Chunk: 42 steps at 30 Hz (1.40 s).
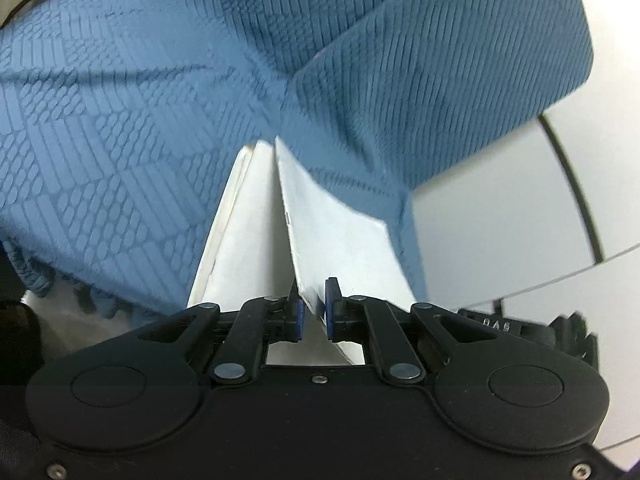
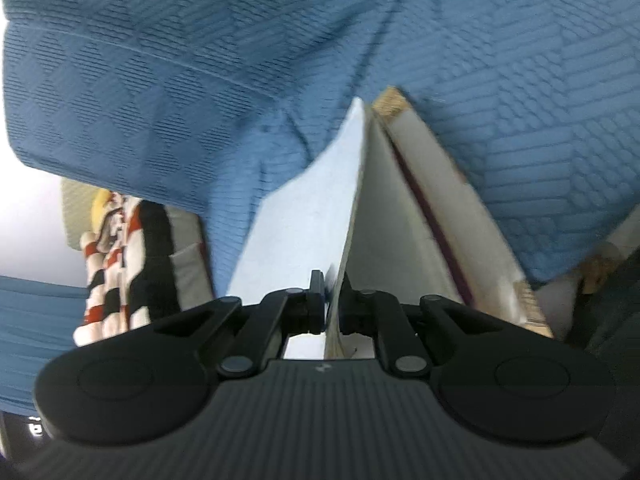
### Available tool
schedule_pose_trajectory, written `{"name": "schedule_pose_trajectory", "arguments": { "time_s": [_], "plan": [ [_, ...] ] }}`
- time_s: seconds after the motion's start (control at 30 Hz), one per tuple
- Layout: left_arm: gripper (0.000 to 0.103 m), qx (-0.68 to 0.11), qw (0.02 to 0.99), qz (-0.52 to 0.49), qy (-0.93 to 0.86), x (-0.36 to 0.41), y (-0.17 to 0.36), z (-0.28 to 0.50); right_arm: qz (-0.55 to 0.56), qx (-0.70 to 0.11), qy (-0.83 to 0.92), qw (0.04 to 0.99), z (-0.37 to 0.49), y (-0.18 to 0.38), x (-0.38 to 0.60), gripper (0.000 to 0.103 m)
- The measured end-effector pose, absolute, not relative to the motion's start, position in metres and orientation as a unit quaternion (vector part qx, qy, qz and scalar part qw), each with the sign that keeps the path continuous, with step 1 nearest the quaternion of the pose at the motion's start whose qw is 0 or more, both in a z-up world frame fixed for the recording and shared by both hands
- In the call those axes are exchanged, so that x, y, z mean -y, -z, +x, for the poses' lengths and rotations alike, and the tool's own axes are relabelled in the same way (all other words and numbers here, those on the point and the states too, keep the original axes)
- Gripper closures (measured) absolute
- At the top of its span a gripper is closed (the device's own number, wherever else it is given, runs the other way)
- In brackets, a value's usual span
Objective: Organize objects
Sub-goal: 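Lower the white sheet onto the stack with both grippers, then open both grippers and withdraw them from the stack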
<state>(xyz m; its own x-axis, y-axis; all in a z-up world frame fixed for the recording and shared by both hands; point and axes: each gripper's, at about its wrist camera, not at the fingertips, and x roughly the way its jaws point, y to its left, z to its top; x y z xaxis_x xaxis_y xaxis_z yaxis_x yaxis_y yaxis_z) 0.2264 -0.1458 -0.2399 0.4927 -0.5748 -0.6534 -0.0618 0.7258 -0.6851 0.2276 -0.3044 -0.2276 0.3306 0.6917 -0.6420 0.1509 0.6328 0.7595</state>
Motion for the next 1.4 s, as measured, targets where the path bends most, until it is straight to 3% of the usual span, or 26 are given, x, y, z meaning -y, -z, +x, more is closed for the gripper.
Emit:
{"name": "schedule_pose_trajectory", "arguments": {
  "time_s": [0.13, 0.23, 0.3, 0.37, 0.43, 0.5, 0.67, 0.97, 1.07, 1.3, 1.4],
  "plan": [
    [0.086, -0.496, 0.798, -0.308, 0.151, 0.154, 0.245, 0.218, 0.373, -0.556, -0.170, 0.723, 0.226, 0.237, 0.309, 0.093],
    [0.070, -0.504, 0.803, -0.285, 0.141, 0.157, 0.243, 0.212, 0.367, -0.558, -0.164, 0.726, 0.224, 0.240, 0.314, 0.093],
    [0.052, -0.508, 0.809, -0.265, 0.134, 0.158, 0.239, 0.208, 0.363, -0.563, -0.161, 0.725, 0.223, 0.241, 0.317, 0.089],
    [0.039, -0.509, 0.812, -0.258, 0.124, 0.156, 0.235, 0.205, 0.357, -0.569, -0.155, 0.724, 0.222, 0.240, 0.322, 0.081],
    [0.034, -0.506, 0.814, -0.258, 0.122, 0.151, 0.231, 0.200, 0.344, -0.568, -0.150, 0.732, 0.219, 0.235, 0.327, 0.054],
    [0.026, -0.503, 0.816, -0.257, 0.119, 0.148, 0.223, 0.197, 0.332, -0.561, -0.149, 0.744, 0.217, 0.227, 0.332, 0.039],
    [0.023, -0.465, 0.840, -0.241, 0.140, 0.144, 0.185, 0.187, 0.289, -0.534, -0.170, 0.776, 0.212, 0.193, 0.335, 0.039],
    [0.021, -0.393, 0.882, -0.199, 0.169, 0.145, 0.094, 0.173, 0.220, -0.448, -0.251, 0.829, 0.177, 0.082, 0.310, 0.039],
    [0.015, -0.372, 0.891, -0.192, 0.175, 0.146, 0.071, 0.162, 0.189, -0.413, -0.268, 0.849, 0.159, 0.055, 0.300, 0.039],
    [0.001, -0.338, 0.910, -0.167, 0.174, 0.150, 0.038, 0.134, 0.151, -0.376, -0.276, 0.871, 0.127, 0.036, 0.290, 0.039],
    [0.001, -0.332, 0.912, -0.168, 0.174, 0.153, 0.034, 0.122, 0.142, -0.368, -0.266, 0.880, 0.112, 0.036, 0.285, 0.039]
  ]
}}
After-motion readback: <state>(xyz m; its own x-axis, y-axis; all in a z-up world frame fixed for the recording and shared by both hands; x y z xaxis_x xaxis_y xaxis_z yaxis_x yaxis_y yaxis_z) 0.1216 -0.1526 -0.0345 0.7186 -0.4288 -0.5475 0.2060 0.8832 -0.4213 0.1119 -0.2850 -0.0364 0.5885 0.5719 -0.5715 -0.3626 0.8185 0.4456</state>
